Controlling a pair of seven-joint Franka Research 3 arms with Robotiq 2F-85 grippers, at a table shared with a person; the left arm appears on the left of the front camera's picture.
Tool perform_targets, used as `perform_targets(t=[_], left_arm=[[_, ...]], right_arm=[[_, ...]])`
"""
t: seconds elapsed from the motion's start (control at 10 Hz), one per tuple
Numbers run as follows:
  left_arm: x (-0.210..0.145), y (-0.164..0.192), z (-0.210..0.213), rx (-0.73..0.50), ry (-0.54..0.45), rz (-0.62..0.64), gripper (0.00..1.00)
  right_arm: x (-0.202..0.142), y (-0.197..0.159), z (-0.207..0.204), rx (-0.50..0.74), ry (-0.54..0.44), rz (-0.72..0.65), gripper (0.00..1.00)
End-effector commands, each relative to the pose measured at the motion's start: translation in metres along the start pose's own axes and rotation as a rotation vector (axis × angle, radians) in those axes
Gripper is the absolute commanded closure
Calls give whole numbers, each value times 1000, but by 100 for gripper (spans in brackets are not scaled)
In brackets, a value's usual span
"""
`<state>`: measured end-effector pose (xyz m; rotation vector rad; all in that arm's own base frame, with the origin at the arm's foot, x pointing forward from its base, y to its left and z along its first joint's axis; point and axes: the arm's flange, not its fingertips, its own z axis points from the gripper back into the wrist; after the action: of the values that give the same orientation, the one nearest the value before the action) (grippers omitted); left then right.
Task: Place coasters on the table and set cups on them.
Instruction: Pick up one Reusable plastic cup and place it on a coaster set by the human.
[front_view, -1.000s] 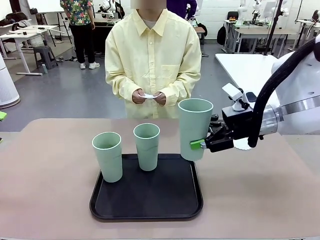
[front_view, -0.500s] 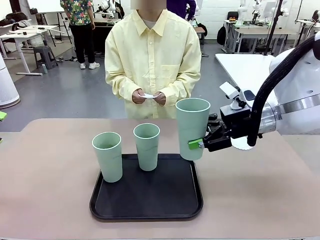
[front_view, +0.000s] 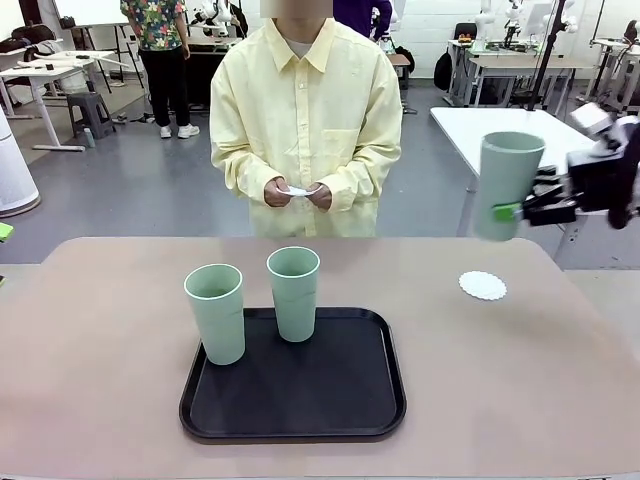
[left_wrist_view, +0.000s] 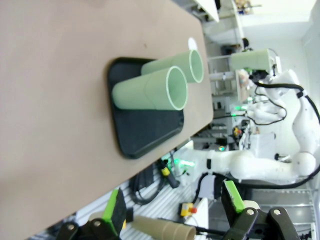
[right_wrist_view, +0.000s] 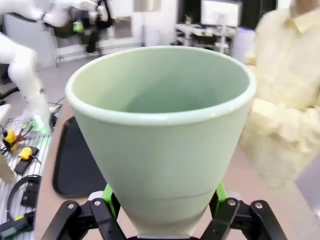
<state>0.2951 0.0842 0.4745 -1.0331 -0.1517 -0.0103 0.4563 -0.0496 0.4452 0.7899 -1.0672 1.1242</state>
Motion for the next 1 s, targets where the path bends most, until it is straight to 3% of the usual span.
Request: perform_targets(t=[0.0,0.4,0.9], left_arm=[[-1,2,1,-3,0,-14,0],[-1,2,1,-3,0,-14,0],[-1,2,1,-3,0,-14,0]], right_arm=[[3,-19,21,-13,-46,-6,18],[-8,-30,63,-44,-52,-35,18],[-9,-26,59,-69,-45,-24,18]])
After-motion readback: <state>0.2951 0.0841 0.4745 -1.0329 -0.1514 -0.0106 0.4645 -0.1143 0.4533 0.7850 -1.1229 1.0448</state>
